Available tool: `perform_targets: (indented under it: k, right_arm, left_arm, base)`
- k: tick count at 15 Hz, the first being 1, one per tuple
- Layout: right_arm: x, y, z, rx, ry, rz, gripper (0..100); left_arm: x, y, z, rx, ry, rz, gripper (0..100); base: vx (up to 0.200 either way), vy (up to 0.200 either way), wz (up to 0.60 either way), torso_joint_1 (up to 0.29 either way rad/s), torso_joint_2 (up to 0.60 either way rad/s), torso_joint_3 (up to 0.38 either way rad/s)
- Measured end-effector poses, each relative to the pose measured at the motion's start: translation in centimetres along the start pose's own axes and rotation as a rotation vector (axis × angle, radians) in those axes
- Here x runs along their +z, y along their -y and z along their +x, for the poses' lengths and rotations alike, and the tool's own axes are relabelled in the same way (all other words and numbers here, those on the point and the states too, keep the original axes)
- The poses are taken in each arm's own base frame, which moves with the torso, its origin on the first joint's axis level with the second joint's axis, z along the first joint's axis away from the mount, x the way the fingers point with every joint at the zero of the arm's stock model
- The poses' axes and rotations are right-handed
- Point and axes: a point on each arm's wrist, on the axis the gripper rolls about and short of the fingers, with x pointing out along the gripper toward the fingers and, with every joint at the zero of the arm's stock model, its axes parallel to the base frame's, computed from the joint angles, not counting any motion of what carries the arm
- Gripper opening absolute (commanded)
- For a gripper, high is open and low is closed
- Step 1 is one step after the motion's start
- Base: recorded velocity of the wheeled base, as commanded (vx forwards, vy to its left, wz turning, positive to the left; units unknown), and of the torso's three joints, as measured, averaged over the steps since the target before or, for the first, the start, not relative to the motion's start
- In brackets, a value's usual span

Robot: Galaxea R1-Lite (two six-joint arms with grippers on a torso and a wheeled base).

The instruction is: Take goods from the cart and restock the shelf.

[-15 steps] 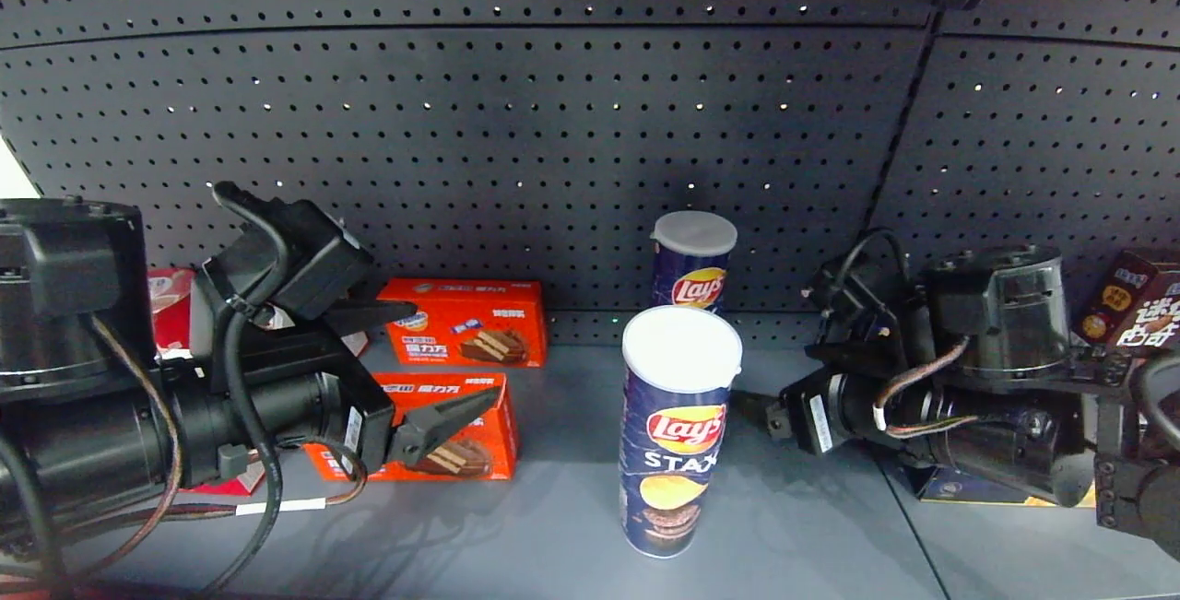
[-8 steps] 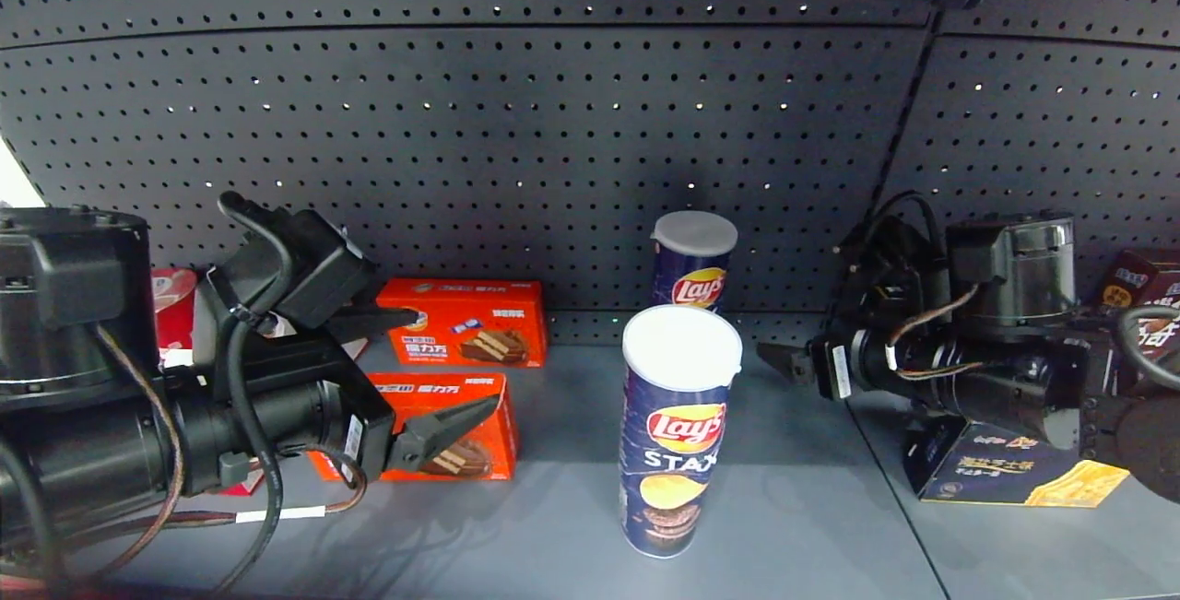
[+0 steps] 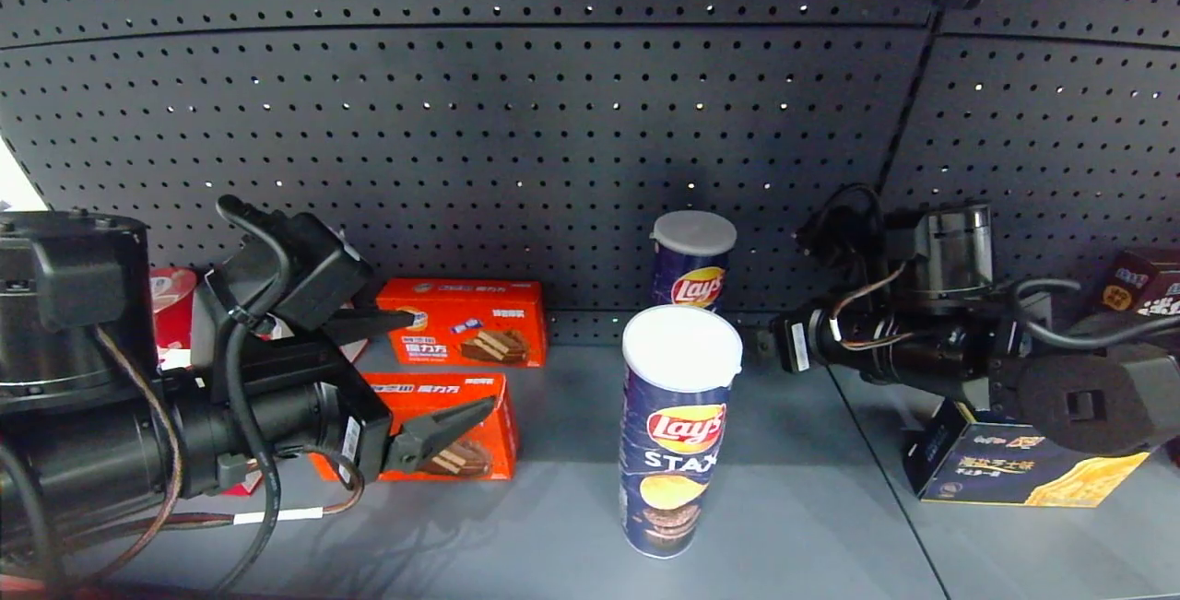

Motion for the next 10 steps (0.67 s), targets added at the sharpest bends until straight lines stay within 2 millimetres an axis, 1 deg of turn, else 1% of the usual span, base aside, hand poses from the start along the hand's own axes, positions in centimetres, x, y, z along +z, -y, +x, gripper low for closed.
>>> perform_targets:
  k: [5, 10]
  right_arm:
    - [-0.6, -0.5, 1.5, 0.012, -0.008, -0.016, 100]
    - [-1.1, -1.3, 2.0, 0.030, -0.023, -0.030, 100]
  left_arm:
    - [-0.3, -0.1, 0.0, 0.003, -0.011, -0.004, 100]
    - [-0.4, 0.0, 0.0, 0.002, -0.014, -0.004, 100]
  base:
    - [0.000, 0.000, 0.00, 0.000, 0.00, 0.000]
    - [0.000, 0.000, 0.00, 0.000, 0.00, 0.000]
